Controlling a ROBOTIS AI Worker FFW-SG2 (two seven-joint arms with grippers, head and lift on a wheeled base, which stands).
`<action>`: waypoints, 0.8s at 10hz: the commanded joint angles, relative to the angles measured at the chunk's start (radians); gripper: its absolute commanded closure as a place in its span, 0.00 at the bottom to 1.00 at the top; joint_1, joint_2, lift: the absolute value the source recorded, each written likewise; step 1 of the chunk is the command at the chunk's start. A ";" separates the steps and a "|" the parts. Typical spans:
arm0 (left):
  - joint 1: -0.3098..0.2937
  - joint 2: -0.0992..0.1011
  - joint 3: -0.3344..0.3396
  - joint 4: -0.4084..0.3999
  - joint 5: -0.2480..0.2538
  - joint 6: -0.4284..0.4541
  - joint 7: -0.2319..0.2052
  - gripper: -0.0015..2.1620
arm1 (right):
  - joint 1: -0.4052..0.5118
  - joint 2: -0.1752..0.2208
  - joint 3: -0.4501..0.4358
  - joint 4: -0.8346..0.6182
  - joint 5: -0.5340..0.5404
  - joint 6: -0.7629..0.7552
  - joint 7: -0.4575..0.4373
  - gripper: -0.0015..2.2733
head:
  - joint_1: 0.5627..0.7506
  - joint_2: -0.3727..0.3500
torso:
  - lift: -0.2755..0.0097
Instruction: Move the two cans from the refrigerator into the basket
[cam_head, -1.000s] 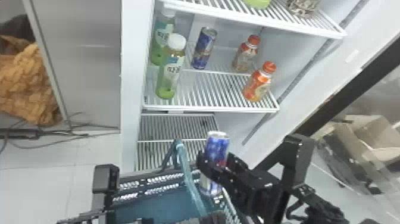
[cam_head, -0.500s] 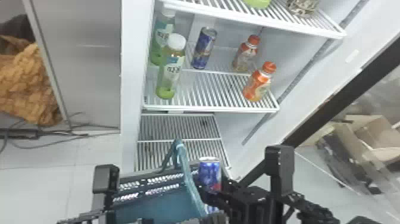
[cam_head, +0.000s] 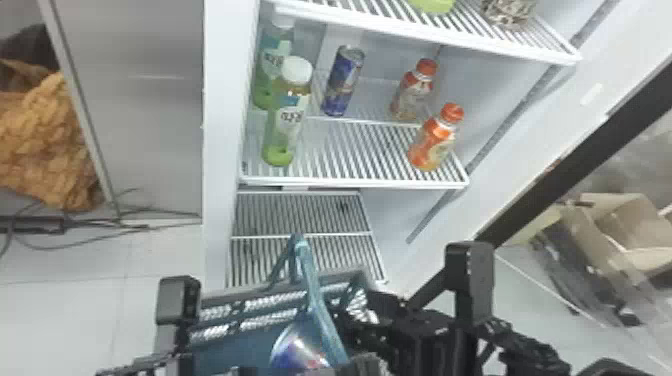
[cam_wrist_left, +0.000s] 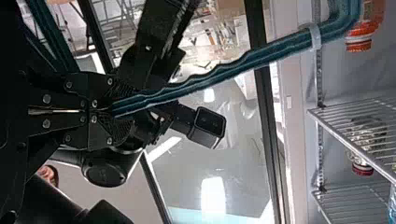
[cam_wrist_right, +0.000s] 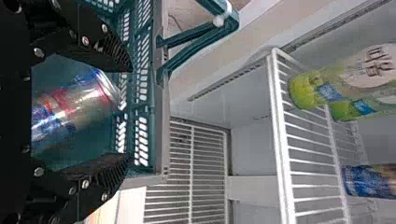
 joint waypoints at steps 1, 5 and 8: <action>0.000 0.000 0.000 0.000 -0.002 0.000 0.000 0.55 | 0.016 0.003 0.002 -0.015 0.038 -0.087 0.000 0.16 | 0.70 0.03 | 0.00; 0.002 -0.001 0.000 0.000 -0.002 0.000 0.000 0.55 | 0.053 0.012 0.002 -0.024 0.076 -0.367 -0.014 0.17 | 0.70 0.03 | 0.00; 0.002 -0.003 0.002 0.000 -0.002 0.000 0.002 0.55 | 0.070 0.014 0.014 -0.005 0.096 -0.592 -0.023 0.17 | 0.70 0.03 | 0.00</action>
